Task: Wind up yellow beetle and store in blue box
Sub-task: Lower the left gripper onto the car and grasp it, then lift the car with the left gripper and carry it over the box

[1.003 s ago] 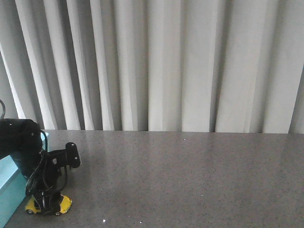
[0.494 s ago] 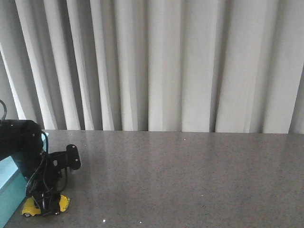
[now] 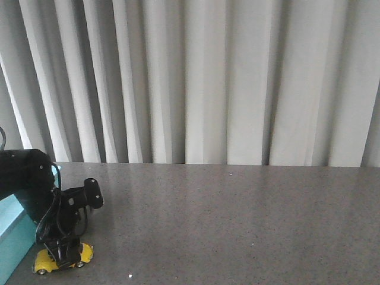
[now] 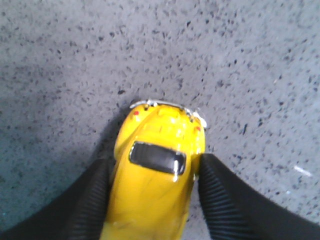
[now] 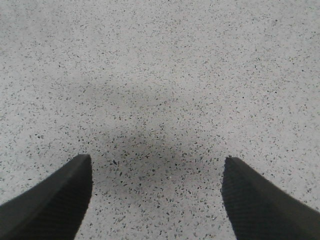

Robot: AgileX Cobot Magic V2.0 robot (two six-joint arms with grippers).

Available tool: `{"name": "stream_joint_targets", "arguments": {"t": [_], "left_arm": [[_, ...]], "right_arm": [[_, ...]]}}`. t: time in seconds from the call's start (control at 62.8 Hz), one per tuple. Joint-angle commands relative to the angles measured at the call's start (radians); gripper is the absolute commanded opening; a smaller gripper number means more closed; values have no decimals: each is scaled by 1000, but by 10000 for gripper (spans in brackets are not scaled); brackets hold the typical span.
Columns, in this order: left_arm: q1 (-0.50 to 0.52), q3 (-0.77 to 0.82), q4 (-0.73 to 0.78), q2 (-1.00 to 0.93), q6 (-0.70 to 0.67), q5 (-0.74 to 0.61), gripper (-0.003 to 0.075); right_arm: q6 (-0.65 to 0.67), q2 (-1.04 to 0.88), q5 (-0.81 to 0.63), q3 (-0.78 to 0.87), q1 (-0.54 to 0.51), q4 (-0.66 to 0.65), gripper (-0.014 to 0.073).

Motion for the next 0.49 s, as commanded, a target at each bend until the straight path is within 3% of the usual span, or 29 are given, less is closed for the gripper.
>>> {"name": "stream_joint_targets", "arguments": {"t": [0.0,0.478], "left_arm": [[-6,-23,-34,-67,-10,-11,272],[-6,-23,-37,-140,-36,2,161]], "right_arm": [[-3,-7,-55,-26,-2,0,526],[-3,-7,-54,-26,-2,0,526]]}}
